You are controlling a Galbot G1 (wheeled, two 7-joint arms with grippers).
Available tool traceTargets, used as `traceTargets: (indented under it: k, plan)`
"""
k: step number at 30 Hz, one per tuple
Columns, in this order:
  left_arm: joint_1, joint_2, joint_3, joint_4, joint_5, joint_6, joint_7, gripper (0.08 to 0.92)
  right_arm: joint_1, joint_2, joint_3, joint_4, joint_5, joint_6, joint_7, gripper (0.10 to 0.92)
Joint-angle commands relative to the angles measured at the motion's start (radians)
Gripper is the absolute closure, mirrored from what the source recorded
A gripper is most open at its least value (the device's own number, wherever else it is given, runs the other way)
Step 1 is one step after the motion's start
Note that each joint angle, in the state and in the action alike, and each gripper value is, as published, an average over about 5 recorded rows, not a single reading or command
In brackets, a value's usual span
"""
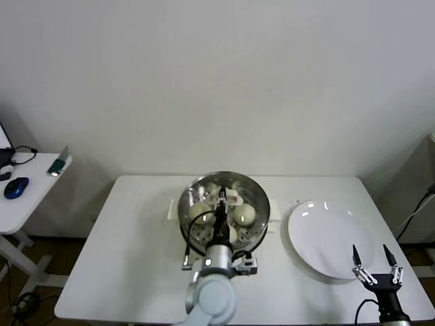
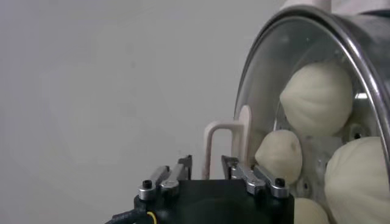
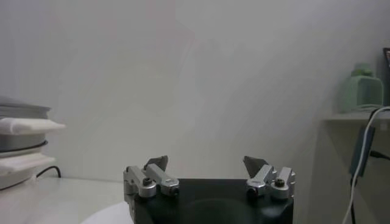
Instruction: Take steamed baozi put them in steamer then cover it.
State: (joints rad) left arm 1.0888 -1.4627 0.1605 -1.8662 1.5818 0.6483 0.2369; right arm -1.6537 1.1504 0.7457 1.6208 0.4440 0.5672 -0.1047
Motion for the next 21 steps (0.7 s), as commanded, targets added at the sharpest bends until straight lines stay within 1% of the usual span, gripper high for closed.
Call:
traceTargets:
  k: [1, 6, 9, 11, 13, 16, 18, 21]
  plan:
    - [0.015, 0.039, 0.015, -0.095, -0.038, -0.002, 0.019, 0.565, 0.003, 0.0, -0.009, 0.005, 0.01, -0.019, 0.007, 0.203]
    - [0.059, 0.075, 0.012, -0.2, -0.066, -0.008, -0.001, 0.417, -0.003, -0.003, -0.027, 0.017, 0.018, -0.061, 0.062, 0.203]
    - [0.098, 0.112, -0.013, -0.273, -0.115, -0.029, -0.045, 0.331, -0.008, -0.005, -0.035, 0.024, 0.019, -0.064, 0.069, 0.203]
    - [0.132, 0.15, -0.041, -0.318, -0.186, -0.057, -0.094, 0.279, -0.008, -0.003, -0.038, 0.029, 0.028, -0.055, 0.071, 0.203]
    - [0.173, 0.188, -0.083, -0.347, -0.289, -0.109, -0.163, 0.225, -0.005, 0.004, -0.039, 0.037, 0.032, -0.055, 0.072, 0.203]
    - [0.244, 0.224, -0.158, -0.353, -0.479, -0.227, -0.296, 0.185, 0.0, 0.014, -0.041, 0.052, 0.033, -0.057, 0.072, 0.203]
    - [0.287, 0.228, -0.209, -0.355, -0.627, -0.3, -0.393, 0.179, 0.001, 0.018, -0.045, 0.061, 0.034, -0.062, 0.073, 0.203]
    - [0.33, 0.212, -0.312, -0.36, -0.865, -0.393, -0.523, 0.177, 0.0, 0.023, -0.053, 0.072, 0.034, -0.069, 0.07, 0.203]
